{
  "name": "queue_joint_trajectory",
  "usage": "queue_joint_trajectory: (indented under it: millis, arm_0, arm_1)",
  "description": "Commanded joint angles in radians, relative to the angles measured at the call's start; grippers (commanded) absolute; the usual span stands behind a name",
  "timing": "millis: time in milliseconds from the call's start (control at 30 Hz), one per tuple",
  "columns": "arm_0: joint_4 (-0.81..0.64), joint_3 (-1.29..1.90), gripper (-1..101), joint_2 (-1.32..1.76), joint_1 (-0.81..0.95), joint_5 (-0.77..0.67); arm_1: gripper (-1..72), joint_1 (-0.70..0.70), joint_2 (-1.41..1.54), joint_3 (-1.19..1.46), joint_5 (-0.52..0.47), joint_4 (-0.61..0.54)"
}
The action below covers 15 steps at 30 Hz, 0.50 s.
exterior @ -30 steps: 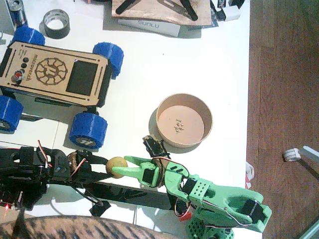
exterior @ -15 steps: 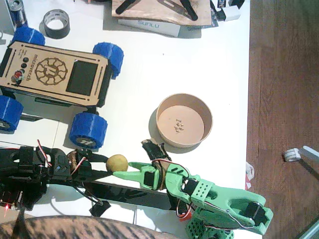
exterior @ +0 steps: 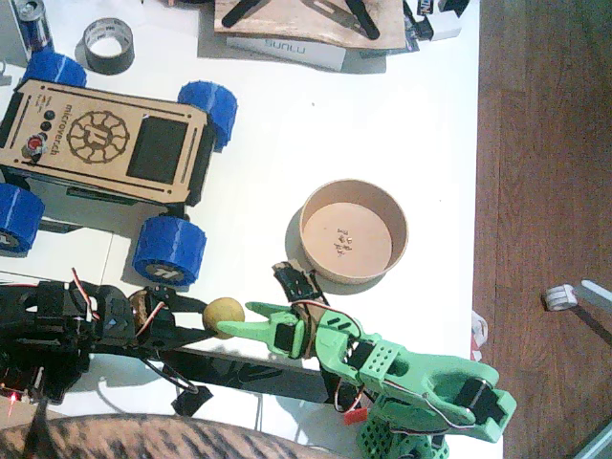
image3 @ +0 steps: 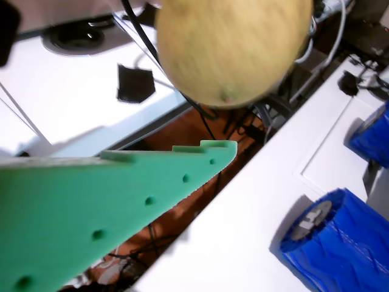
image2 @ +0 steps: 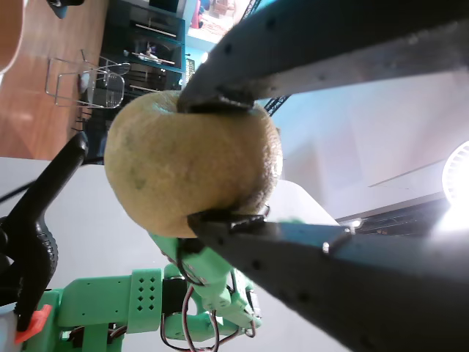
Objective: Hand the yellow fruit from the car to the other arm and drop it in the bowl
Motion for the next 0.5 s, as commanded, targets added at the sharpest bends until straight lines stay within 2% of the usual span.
queue_joint_trajectory:
  millis: [0,467]
  arm_0:
    - [0.002,-0.074,0,0.029,0.002,0.006]
    - [0.009,-0.074,0,0.029,0.002,0.006]
  arm_1:
    - [40.3,0.014,-0.014,-0.057,-0.015,-0.043]
    - [38.4,0.026,-0.046,-0.086,-0.011,-0.078]
